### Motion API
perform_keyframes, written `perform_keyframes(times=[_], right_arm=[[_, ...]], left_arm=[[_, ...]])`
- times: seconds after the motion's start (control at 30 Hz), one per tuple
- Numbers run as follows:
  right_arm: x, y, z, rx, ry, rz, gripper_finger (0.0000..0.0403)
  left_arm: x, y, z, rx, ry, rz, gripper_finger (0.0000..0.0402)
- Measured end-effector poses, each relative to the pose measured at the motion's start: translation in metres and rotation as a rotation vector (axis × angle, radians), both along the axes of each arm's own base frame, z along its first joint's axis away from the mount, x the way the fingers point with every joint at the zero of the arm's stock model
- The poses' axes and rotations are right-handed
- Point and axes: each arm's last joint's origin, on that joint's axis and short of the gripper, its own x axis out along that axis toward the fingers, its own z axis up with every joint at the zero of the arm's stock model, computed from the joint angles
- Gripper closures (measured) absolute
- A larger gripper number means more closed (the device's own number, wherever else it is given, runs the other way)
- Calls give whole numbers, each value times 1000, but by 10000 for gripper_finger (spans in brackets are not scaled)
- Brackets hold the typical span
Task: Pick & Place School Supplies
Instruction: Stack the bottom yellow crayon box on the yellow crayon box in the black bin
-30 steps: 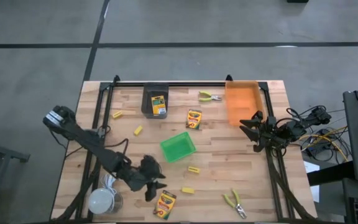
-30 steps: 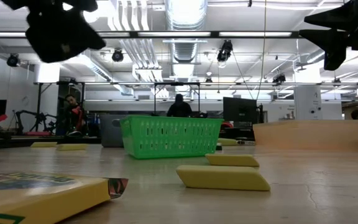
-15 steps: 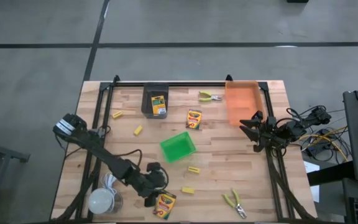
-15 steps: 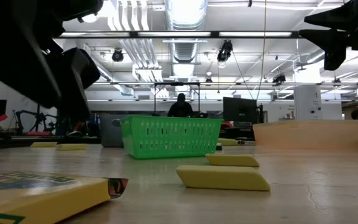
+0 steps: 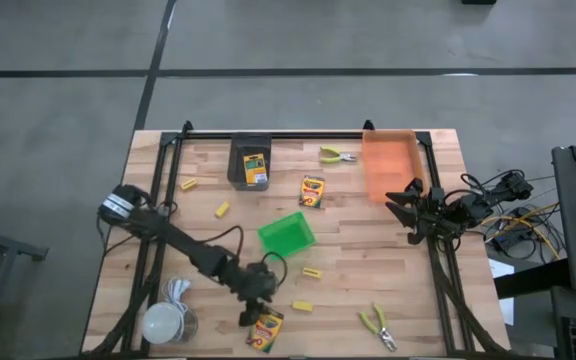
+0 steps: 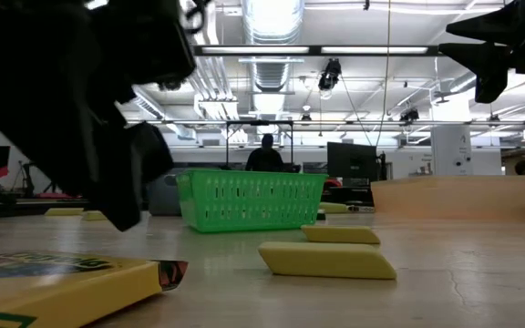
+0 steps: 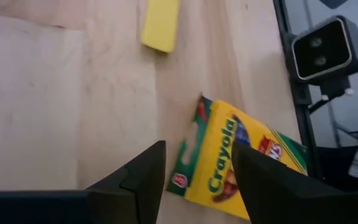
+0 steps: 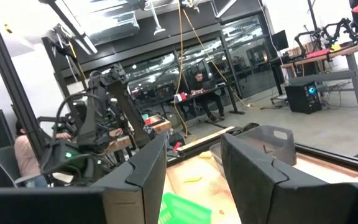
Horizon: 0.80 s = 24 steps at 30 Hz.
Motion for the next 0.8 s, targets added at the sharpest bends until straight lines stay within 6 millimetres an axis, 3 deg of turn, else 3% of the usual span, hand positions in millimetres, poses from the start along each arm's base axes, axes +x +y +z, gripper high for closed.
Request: perform_keyframes(times=[0.27, 0.8], right_arm=[[0, 0, 0, 0, 0, 0, 255], [0, 0, 0, 0, 0, 0, 255]], left_arm=[[7, 13, 0, -85, 11, -110, 213], [14, 13, -22, -35, 6, -128, 213]])
